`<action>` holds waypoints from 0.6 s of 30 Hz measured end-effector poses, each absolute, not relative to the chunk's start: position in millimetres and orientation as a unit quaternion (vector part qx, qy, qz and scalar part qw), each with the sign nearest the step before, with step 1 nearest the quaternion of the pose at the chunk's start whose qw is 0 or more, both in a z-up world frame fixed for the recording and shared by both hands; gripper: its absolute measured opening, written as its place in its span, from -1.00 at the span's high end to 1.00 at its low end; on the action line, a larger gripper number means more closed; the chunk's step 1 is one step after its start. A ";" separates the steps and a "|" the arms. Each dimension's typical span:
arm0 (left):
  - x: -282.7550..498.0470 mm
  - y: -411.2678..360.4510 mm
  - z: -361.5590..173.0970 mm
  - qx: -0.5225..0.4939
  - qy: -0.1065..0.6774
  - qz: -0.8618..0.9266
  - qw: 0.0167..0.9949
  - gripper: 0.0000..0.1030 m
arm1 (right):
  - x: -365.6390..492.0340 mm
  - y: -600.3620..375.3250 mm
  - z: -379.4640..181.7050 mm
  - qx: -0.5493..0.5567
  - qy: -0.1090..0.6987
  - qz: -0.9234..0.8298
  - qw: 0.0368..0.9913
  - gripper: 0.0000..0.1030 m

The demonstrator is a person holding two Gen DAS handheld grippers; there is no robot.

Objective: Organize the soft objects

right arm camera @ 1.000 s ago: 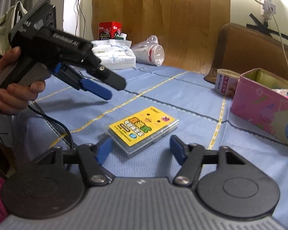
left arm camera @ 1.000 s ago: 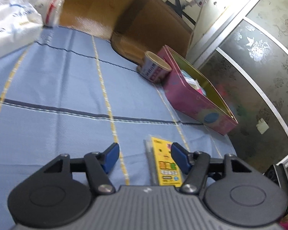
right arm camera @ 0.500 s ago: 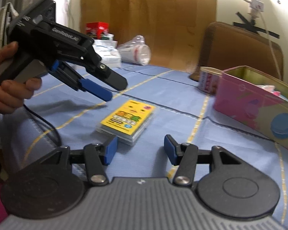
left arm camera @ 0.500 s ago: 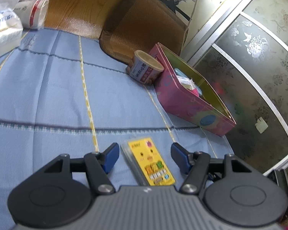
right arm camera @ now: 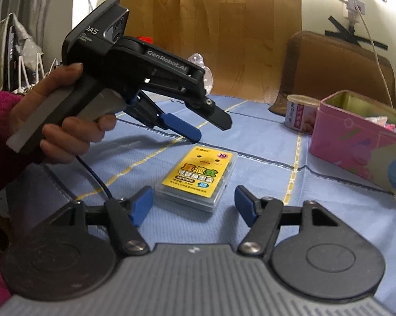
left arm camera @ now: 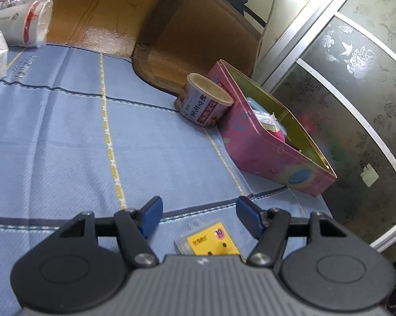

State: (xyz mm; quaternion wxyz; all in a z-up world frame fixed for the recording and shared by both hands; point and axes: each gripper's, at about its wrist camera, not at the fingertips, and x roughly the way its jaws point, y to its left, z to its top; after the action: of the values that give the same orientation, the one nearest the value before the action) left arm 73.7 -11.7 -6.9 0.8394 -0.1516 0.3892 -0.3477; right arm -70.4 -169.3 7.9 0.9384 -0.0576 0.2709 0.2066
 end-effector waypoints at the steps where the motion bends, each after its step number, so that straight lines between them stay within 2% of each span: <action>1: 73.5 -13.1 -7.6 -0.152 0.388 -0.350 0.839 -0.22 | -69.2 -168.9 7.2 -0.056 0.272 0.204 0.939 -0.39; 18: 61.3 -26.7 -9.4 -0.142 0.387 -0.373 0.831 -0.21 | -70.1 -169.8 6.1 -0.067 0.264 0.191 0.943 -0.41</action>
State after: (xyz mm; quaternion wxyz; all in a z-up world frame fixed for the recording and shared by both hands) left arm 61.3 -26.7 -9.4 0.8310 -0.1424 0.3872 -0.3732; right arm -70.1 -169.8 6.1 0.9432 -0.0667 0.2636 0.1910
